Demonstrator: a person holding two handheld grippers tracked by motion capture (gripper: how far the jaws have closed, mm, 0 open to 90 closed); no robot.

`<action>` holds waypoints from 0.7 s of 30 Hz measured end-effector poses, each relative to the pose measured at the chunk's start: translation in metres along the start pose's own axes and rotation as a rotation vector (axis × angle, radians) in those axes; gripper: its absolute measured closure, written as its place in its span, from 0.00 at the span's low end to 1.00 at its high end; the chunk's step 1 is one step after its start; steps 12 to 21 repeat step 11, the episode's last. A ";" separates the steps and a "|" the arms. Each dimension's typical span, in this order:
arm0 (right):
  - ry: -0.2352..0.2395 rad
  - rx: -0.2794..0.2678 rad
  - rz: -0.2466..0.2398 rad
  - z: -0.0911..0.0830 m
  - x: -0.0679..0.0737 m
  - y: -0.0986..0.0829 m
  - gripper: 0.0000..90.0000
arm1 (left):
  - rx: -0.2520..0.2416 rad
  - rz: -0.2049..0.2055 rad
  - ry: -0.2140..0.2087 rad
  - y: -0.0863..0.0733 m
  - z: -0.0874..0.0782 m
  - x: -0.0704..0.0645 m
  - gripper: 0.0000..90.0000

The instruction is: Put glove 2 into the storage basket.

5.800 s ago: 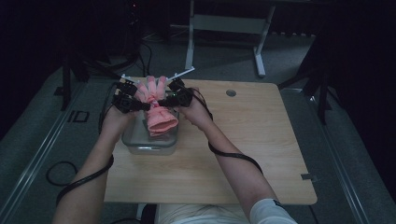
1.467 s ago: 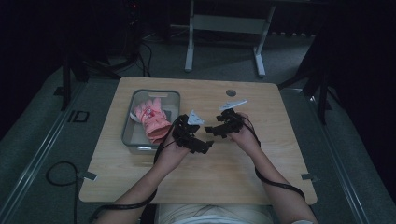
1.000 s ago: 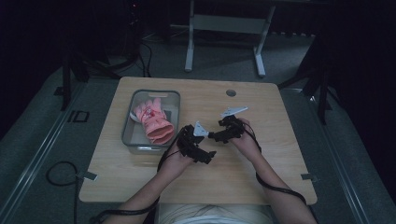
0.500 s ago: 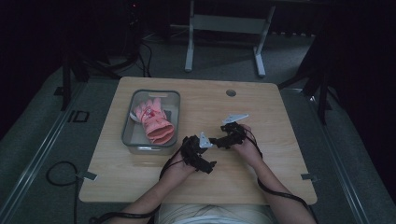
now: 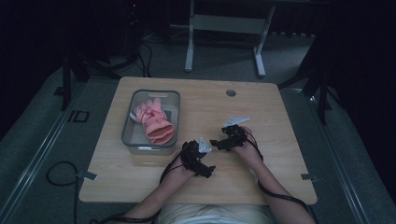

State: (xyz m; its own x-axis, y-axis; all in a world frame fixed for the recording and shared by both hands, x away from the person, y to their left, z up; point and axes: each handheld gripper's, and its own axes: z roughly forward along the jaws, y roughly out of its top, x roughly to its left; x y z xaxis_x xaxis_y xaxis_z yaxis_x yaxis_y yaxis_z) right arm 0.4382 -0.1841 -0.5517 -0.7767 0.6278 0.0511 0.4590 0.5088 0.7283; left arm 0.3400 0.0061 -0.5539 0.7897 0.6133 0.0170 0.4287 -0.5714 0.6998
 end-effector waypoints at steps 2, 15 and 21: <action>-0.005 0.001 -0.006 0.000 -0.001 -0.001 0.16 | -0.007 -0.007 -0.004 0.000 -0.001 0.001 0.02; -0.014 0.001 -0.013 0.001 -0.001 -0.002 0.16 | -0.006 -0.002 0.001 -0.002 0.000 0.000 0.02; -0.014 0.001 -0.013 0.001 -0.001 -0.002 0.16 | -0.006 -0.002 0.001 -0.002 0.000 0.000 0.02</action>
